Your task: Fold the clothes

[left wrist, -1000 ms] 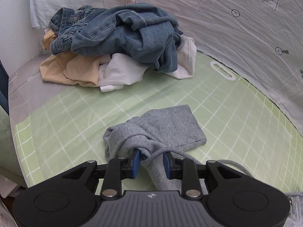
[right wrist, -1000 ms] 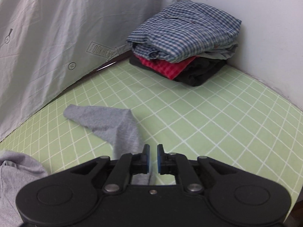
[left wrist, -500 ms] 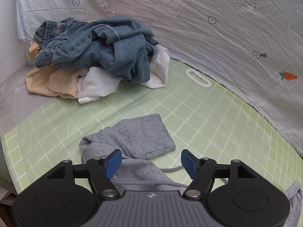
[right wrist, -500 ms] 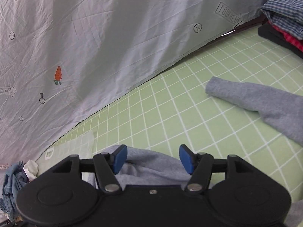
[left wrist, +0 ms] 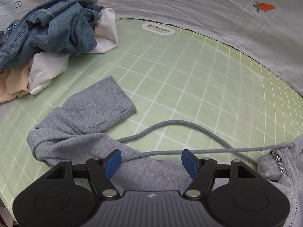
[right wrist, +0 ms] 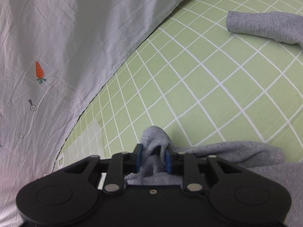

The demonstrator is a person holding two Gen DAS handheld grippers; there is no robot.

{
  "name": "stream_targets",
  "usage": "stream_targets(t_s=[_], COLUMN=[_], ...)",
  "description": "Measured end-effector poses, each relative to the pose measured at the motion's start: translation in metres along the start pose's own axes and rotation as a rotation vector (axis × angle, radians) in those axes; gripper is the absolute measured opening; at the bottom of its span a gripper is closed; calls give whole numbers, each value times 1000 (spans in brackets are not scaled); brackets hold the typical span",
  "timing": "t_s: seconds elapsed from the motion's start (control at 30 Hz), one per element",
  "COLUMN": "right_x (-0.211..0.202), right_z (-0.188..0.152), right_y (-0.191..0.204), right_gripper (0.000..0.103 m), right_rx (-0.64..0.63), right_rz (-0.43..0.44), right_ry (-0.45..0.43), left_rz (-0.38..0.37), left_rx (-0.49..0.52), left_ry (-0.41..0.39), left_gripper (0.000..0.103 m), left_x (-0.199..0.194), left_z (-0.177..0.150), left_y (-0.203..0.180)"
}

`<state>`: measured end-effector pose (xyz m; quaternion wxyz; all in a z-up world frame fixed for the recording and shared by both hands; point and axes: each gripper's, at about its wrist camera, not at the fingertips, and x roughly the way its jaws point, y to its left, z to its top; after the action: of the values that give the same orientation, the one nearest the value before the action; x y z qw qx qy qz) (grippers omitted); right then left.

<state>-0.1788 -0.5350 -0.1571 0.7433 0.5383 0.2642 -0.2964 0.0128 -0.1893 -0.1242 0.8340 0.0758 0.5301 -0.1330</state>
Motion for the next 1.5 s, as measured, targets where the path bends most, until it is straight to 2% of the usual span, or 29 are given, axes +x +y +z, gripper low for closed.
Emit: stream_targets(t_s=[0.1, 0.17, 0.23, 0.33, 0.4, 0.47, 0.6, 0.67, 0.7, 0.73, 0.8, 0.87, 1.0, 1.1, 1.23, 1.5], right_x=[-45, -81, -110, -130, -130, -129, -123, -119, -118, -116, -115, -115, -112, -104, -93, -82], right_z=[-9, -18, -28, -46, -56, -58, -49, -43, -40, -36, -28, -19, -6, -1, -5, -29], right_y=[-14, -28, -47, -83, -110, -118, -107, -94, -89, -84, -78, -74, -63, -58, -56, -59], right_gripper=[8, 7, 7, 7, 7, 7, 10, 15, 23, 37, 46, 47, 57, 62, 62, 62], right_rx=[-24, -35, -54, -73, 1, 42, -10, -72, -100, -120, -140, -131, -153, -170, -194, -310], right_rz=[104, 135, 102, -11, -33, -28, -61, -98, -120, -138, -144, -127, -141, -144, -167, -297], right_ry=[-56, -98, -129, -120, -88, -86, -82, -77, -78, -81, -92, -104, -127, -124, -86, -27], left_rz=[0, -3, -9, -13, -11, -8, -4, -10, -13, -17, -30, -54, -102, -129, -165, -261], left_rx=[42, 58, 63, 56, 59, 67, 78, 72, 67, 62, 52, 51, 90, 124, 168, 208], left_ry=[29, 44, 59, 68, 70, 75, 64, 54, 47, 40, 27, 16, -3, 11, 31, 99], left_gripper=[71, 71, 71, 72, 72, 72, 72, 72, 72, 72, 72, 72, 72, 72, 72, 72], left_x=[7, 9, 11, 14, 13, 12, 7, 4, 2, 0, -4, -8, -14, -10, -4, 12], left_z=[-6, -12, -20, -27, -27, -25, -20, -16, -15, -13, -9, -4, 5, 9, 14, 21], left_y=[-6, -7, -7, -6, -8, -10, -12, -12, -11, -11, -12, -16, -35, -52, -75, -113])
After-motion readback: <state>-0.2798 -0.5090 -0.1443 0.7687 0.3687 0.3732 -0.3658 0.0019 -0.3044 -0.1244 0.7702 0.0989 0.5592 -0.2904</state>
